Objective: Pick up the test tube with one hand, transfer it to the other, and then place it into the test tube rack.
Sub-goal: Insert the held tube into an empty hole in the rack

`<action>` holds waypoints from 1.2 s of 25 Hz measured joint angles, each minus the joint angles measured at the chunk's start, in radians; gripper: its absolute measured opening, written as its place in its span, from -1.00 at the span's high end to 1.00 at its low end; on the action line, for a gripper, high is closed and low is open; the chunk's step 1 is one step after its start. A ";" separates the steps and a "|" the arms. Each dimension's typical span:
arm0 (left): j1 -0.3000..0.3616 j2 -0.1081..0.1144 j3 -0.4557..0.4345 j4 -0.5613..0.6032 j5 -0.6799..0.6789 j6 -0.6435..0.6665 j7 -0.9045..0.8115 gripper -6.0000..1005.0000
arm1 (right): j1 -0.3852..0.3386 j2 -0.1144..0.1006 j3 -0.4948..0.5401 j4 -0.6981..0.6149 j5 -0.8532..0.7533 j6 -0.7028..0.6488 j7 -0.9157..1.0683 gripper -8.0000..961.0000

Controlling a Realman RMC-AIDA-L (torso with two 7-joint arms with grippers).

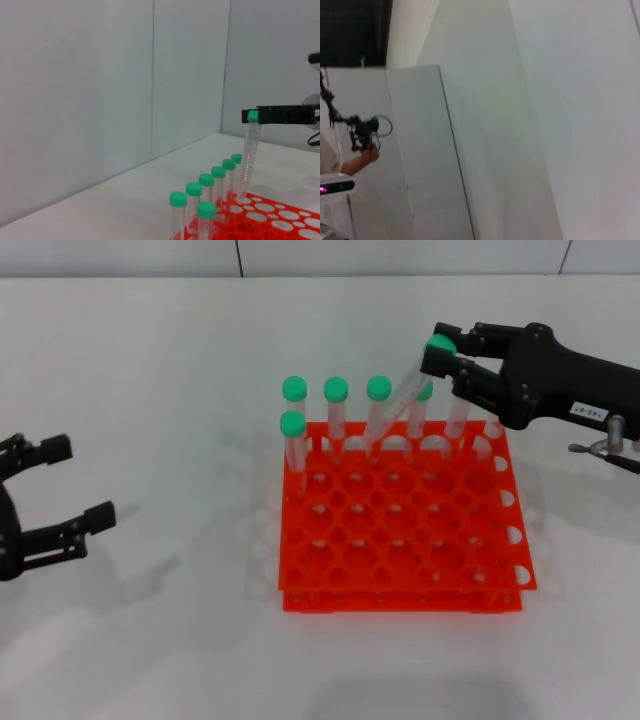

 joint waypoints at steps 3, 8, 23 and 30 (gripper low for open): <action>-0.015 0.002 -0.076 -0.124 0.023 0.027 0.108 -0.78 | -0.003 0.000 -0.042 -0.046 -0.001 0.032 0.033 0.34; -0.024 0.003 -0.120 -0.165 0.083 0.030 0.110 -0.78 | -0.008 -0.002 -0.079 -0.099 -0.001 0.051 0.068 0.33; -0.026 -0.001 -0.123 -0.177 0.155 0.021 0.084 -0.78 | 0.004 0.000 -0.131 -0.263 -0.078 0.100 0.173 0.31; -0.030 -0.002 -0.124 -0.179 0.157 0.021 0.081 -0.78 | 0.006 0.004 -0.213 -0.327 -0.077 0.154 0.178 0.30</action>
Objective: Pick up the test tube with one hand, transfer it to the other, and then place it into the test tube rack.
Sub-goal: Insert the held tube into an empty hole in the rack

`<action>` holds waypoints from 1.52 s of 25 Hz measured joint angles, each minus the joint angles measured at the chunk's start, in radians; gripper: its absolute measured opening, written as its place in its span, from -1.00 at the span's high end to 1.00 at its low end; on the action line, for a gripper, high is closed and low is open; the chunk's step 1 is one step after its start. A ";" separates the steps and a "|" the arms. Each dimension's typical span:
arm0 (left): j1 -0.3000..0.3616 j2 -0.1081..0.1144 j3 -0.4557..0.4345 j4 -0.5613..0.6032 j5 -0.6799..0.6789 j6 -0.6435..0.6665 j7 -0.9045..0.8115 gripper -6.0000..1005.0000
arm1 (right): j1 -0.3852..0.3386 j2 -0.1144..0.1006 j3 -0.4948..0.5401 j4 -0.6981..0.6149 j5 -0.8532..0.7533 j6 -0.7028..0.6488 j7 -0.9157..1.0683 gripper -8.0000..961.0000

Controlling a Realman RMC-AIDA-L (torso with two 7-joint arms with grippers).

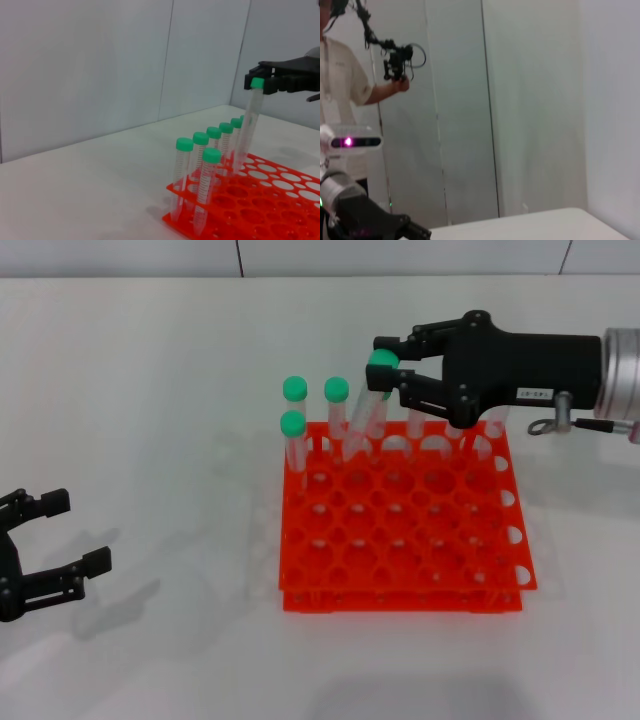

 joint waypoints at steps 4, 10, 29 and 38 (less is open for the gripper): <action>-0.003 -0.001 0.000 -0.002 0.001 0.000 0.000 -0.78 | 0.000 0.004 -0.054 -0.029 0.006 0.051 0.001 0.29; -0.007 0.000 0.001 -0.004 0.001 -0.007 -0.008 -0.78 | -0.007 0.006 -0.115 -0.081 0.009 0.113 0.026 0.28; -0.031 0.002 0.005 -0.017 0.003 -0.027 -0.008 -0.78 | -0.002 -0.004 -0.167 -0.113 -0.015 0.184 0.068 0.26; -0.036 0.003 0.008 -0.017 0.006 -0.027 -0.008 -0.78 | 0.000 0.001 -0.170 -0.107 -0.015 0.197 0.067 0.24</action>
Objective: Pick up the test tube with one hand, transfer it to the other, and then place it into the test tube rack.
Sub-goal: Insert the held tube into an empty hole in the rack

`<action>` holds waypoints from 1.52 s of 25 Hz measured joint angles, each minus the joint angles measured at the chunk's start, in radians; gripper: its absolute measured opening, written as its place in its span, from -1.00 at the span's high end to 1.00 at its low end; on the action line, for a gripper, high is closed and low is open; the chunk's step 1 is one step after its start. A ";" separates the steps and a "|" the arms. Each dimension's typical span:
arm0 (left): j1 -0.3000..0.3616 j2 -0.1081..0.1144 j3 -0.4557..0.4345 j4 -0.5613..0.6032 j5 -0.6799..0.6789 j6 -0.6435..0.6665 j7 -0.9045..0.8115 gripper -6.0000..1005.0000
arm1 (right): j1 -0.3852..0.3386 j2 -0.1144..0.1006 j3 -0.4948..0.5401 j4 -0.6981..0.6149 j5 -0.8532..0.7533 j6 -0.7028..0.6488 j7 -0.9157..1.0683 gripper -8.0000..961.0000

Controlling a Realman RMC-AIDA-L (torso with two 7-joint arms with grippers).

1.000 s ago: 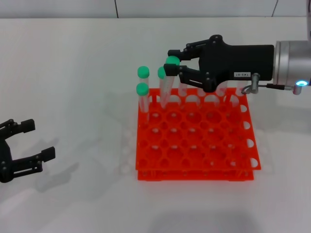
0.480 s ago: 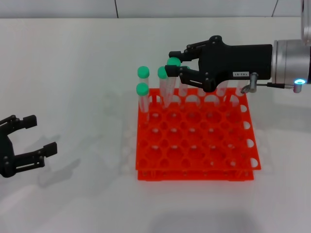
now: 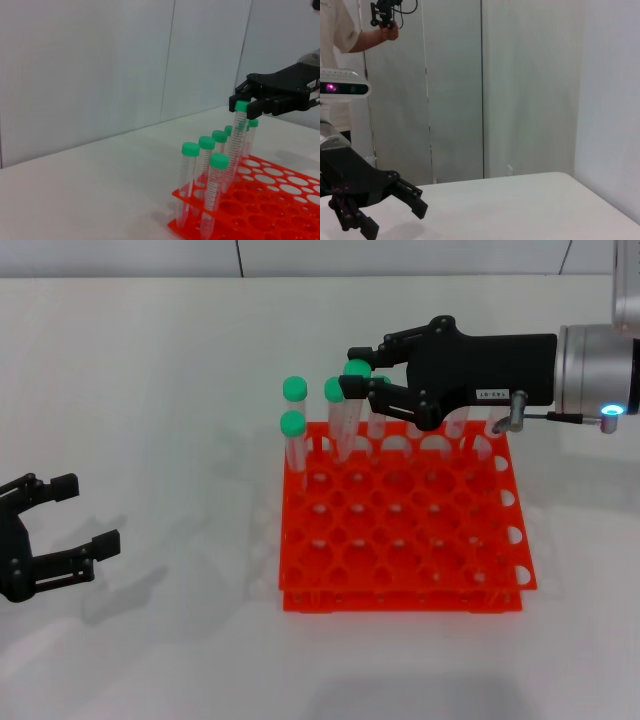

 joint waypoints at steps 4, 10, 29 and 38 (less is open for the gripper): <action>0.000 0.000 0.000 0.000 0.000 0.000 0.001 -0.78 | 0.000 0.001 -0.011 0.002 0.000 0.000 0.000 0.24; -0.005 0.000 0.000 0.000 0.002 0.000 0.002 -0.78 | 0.000 0.001 -0.024 0.004 0.000 0.010 0.000 0.23; -0.012 -0.002 -0.001 0.000 0.008 0.000 0.000 -0.78 | 0.004 -0.003 -0.068 0.019 0.000 0.057 0.007 0.20; -0.020 -0.002 0.000 0.000 0.008 0.000 0.001 -0.78 | 0.018 -0.003 -0.086 0.020 -0.012 0.065 0.014 0.19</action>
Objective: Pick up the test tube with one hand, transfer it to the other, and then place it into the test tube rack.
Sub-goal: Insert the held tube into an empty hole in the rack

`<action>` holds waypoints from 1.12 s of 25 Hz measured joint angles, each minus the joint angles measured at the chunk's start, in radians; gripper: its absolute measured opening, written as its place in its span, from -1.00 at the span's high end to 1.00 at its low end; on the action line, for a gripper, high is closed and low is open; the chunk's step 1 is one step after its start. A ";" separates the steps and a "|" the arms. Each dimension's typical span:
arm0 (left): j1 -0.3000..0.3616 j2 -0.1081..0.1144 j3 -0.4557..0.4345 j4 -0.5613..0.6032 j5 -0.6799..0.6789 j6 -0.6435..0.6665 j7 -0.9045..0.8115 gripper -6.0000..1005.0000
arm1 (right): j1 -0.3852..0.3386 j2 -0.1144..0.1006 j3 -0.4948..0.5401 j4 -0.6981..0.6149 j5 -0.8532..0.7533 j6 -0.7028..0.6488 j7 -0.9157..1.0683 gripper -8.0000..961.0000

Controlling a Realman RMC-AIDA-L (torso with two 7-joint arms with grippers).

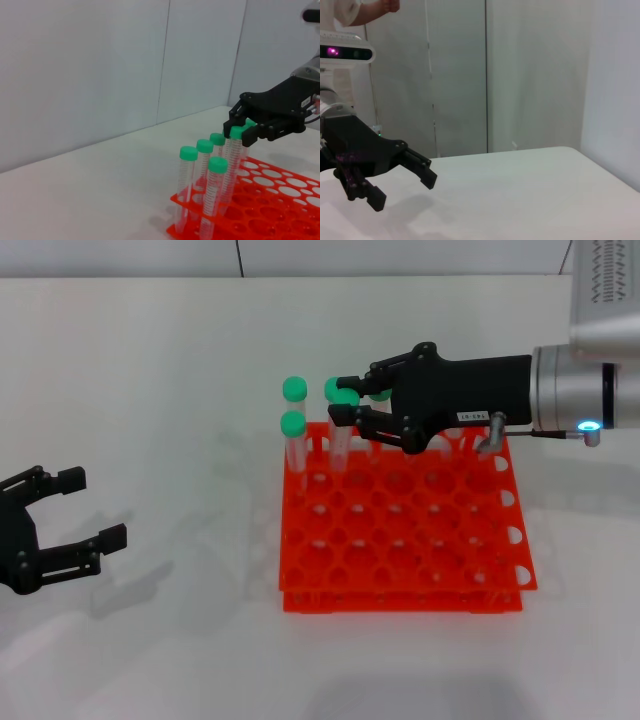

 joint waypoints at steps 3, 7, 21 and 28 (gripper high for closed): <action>0.000 0.000 0.000 0.000 0.000 -0.001 0.000 -0.78 | 0.011 -0.001 -0.007 0.000 -0.005 0.003 0.008 0.18; 0.000 0.000 0.000 0.000 0.000 -0.003 0.000 -0.78 | 0.023 0.001 -0.010 0.000 -0.036 0.018 0.026 0.18; -0.003 0.002 -0.002 -0.009 -0.001 -0.009 0.005 -0.78 | 0.037 0.001 -0.017 0.011 -0.042 0.033 0.035 0.16; -0.004 0.003 -0.003 -0.009 -0.001 -0.009 0.006 -0.78 | 0.033 0.001 -0.010 0.007 -0.041 0.033 0.035 0.15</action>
